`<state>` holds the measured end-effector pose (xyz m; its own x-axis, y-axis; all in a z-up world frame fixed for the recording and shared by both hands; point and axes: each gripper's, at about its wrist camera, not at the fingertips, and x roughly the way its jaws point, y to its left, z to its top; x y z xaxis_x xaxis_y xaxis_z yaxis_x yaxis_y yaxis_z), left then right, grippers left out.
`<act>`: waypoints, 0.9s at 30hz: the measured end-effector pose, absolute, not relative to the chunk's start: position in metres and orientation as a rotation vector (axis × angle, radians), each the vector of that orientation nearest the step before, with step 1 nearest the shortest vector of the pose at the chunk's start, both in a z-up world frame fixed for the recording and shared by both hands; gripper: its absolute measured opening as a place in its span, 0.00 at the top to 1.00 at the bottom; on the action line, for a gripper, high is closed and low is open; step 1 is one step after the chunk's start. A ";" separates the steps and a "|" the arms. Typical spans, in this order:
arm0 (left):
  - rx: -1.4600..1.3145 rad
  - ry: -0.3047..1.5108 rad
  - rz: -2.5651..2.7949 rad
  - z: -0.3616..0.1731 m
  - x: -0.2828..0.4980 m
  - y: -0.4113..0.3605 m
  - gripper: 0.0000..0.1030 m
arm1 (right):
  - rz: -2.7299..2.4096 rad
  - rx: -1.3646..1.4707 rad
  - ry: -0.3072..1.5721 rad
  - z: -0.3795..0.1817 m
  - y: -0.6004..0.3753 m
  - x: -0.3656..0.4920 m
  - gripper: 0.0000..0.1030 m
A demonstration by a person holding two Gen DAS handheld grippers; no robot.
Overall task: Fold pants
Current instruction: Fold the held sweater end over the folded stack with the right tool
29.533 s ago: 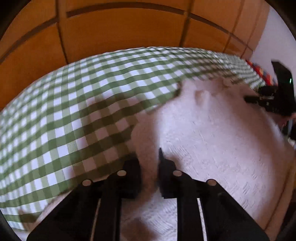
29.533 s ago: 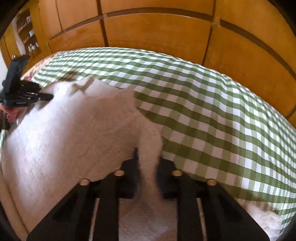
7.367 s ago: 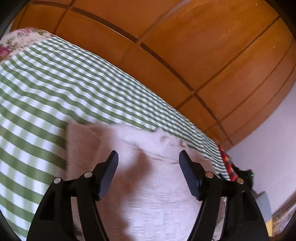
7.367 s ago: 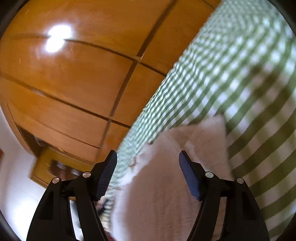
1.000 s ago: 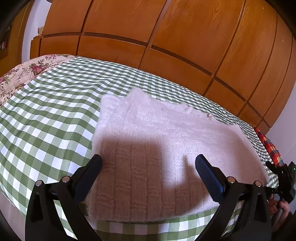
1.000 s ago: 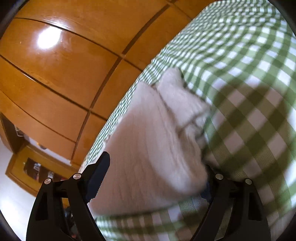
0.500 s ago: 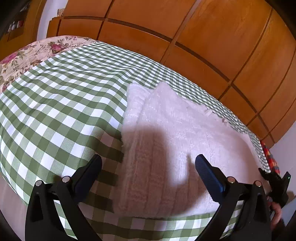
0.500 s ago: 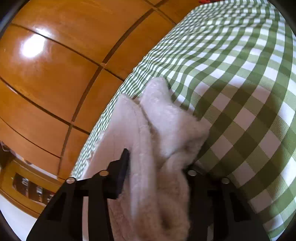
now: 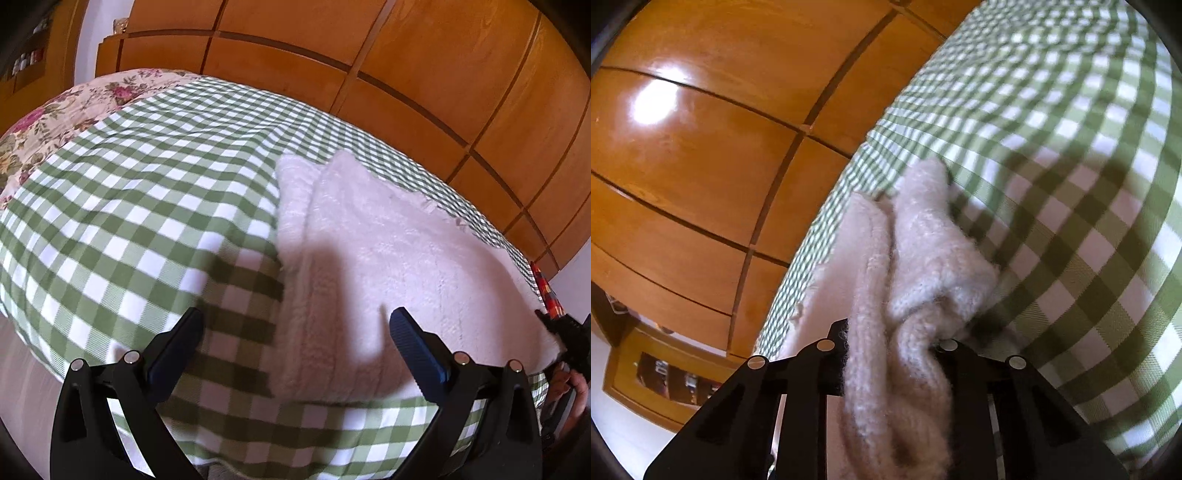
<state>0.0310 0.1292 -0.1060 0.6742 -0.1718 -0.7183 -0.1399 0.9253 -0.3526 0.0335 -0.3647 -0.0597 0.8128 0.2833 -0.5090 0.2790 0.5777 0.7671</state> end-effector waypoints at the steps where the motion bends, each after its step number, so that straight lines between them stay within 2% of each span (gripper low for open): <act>1: -0.406 0.838 -0.021 -0.106 0.030 0.131 0.02 | 0.005 0.959 0.647 -0.053 -0.362 0.034 0.81; 17: -0.447 0.850 0.009 -0.110 0.028 0.137 0.02 | 0.091 0.727 0.599 0.049 -0.283 0.053 0.82; 27: -0.460 0.850 0.010 -0.109 0.028 0.138 0.02 | 0.234 0.612 0.590 0.087 -0.210 0.069 0.82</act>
<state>0.0277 0.1378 -0.1095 0.6657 -0.1719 -0.7262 -0.1896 0.9022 -0.3873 0.0692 -0.2099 0.0873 0.8112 0.3742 -0.4494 -0.0356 0.7986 0.6008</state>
